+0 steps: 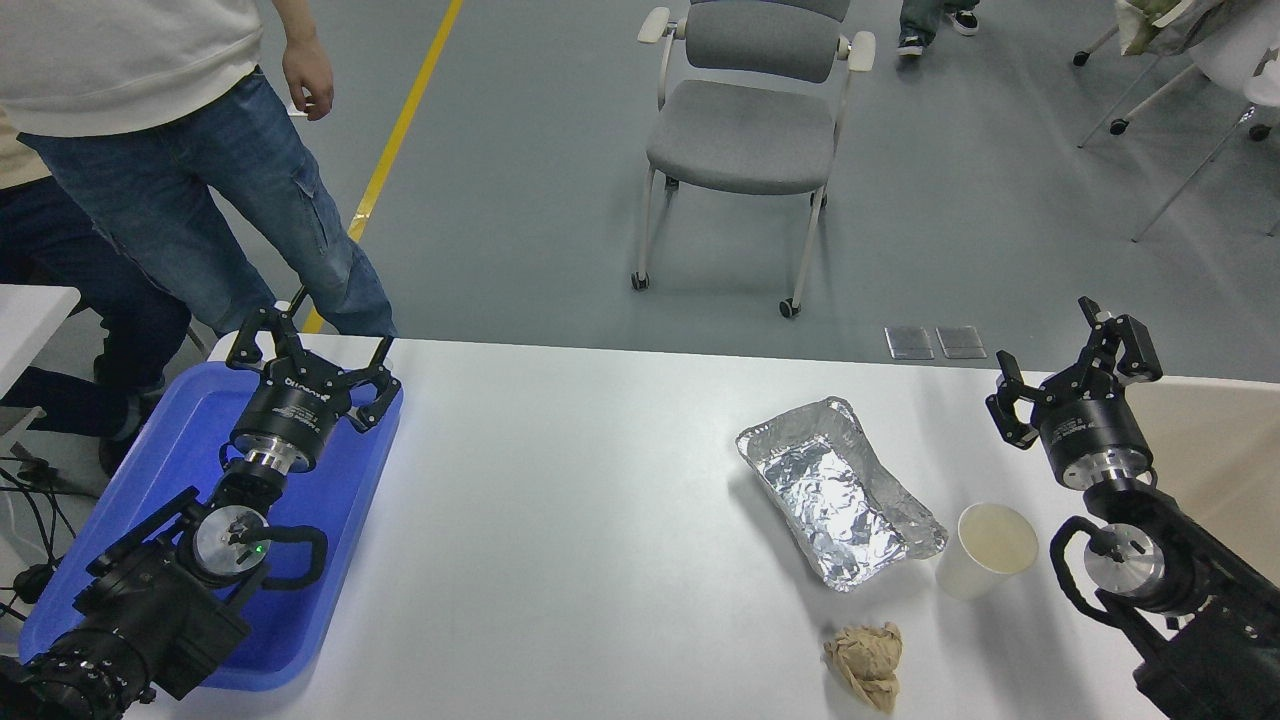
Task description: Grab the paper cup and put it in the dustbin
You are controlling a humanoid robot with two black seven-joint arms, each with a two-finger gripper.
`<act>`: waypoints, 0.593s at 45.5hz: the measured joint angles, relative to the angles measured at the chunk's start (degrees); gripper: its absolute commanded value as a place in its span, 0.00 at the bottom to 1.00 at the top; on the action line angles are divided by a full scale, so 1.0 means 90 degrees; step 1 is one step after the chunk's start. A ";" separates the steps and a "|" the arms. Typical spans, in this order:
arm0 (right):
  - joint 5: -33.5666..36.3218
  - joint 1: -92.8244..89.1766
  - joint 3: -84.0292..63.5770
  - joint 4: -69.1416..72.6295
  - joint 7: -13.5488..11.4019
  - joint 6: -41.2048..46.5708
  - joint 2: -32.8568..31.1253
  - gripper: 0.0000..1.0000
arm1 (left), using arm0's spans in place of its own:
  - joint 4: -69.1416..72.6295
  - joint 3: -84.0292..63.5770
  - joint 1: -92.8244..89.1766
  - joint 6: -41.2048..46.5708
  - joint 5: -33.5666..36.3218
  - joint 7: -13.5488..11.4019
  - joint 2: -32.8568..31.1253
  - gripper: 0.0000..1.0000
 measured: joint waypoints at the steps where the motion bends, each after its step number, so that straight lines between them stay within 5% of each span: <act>1: 0.0000 0.0009 0.0000 -0.0003 0.0000 0.0000 0.0001 1.00 | 0.0000 0.0000 0.0000 0.0000 0.0000 0.0000 0.0000 1.00; 27: 0.0000 0.0088 -0.0009 0.0003 0.0000 -0.0005 0.0038 1.00 | 0.0000 0.0001 -0.0002 0.0000 0.0001 0.0000 0.0000 1.00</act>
